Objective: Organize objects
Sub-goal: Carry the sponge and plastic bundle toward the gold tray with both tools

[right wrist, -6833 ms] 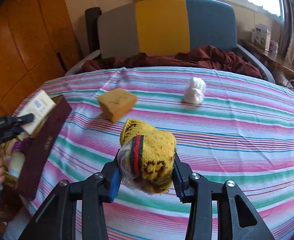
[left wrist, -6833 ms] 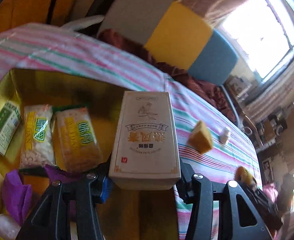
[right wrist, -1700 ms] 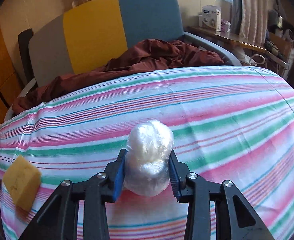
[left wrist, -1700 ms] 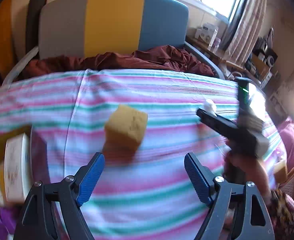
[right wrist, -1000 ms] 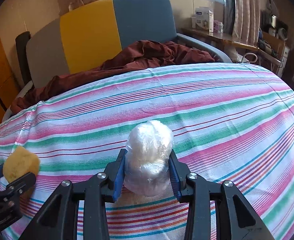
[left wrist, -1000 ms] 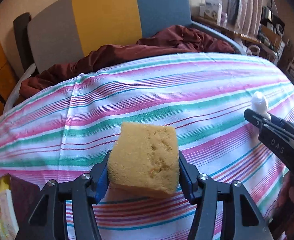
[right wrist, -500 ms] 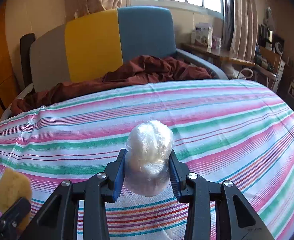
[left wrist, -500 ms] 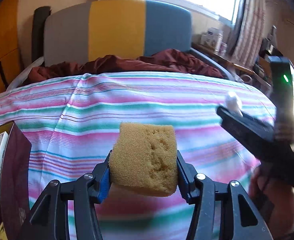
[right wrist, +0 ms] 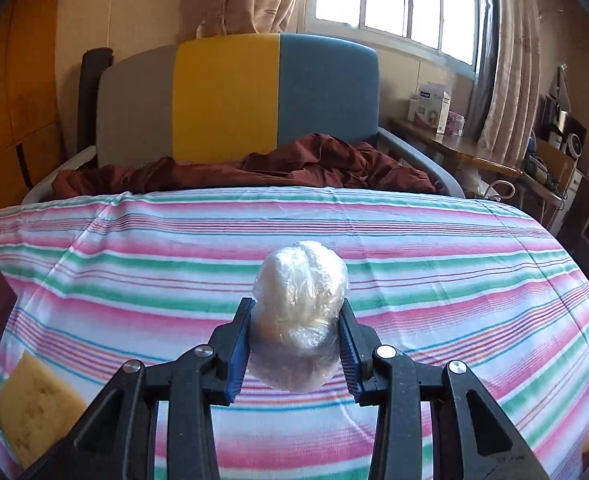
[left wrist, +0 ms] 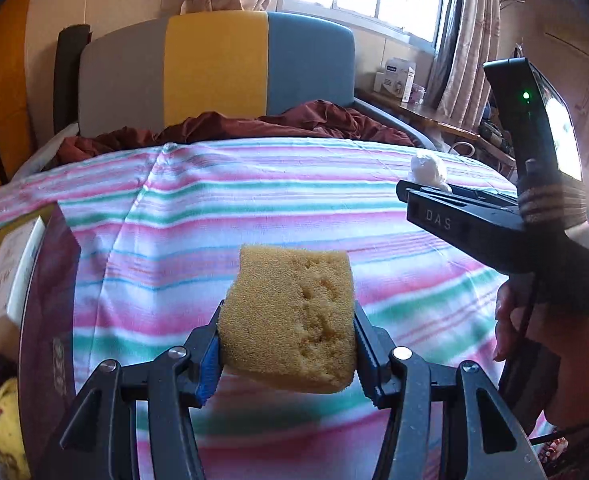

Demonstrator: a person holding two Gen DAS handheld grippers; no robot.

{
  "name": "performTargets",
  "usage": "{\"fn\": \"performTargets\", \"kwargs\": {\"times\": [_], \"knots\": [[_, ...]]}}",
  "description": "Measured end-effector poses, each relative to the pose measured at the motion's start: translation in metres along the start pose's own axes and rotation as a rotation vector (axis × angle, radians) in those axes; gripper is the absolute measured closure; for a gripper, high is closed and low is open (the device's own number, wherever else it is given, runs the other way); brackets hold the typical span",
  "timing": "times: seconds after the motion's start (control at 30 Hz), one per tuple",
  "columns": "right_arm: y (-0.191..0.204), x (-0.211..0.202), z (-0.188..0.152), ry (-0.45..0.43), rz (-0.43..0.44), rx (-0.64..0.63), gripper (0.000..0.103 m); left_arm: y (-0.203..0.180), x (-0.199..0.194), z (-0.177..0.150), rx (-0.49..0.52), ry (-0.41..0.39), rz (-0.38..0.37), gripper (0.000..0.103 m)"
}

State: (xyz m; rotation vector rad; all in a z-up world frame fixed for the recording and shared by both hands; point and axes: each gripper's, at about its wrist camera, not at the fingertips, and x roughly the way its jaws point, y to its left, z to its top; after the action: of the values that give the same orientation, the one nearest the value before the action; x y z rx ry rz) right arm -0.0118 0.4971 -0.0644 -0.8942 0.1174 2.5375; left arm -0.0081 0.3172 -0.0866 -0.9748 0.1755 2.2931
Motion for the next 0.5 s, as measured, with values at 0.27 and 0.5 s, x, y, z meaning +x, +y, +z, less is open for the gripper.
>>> {"fn": "performTargets", "kwargs": {"times": [0.27, 0.5], "knots": [[0.011, -0.019, -0.022, 0.083, 0.046, -0.014, 0.063, -0.004, -0.039, -0.016, 0.048, -0.05, -0.062, 0.047], [0.019, -0.039, -0.036, 0.14, 0.113, 0.03, 0.063, 0.003, -0.071, -0.019, 0.069, -0.091, -0.092, 0.047]]}}
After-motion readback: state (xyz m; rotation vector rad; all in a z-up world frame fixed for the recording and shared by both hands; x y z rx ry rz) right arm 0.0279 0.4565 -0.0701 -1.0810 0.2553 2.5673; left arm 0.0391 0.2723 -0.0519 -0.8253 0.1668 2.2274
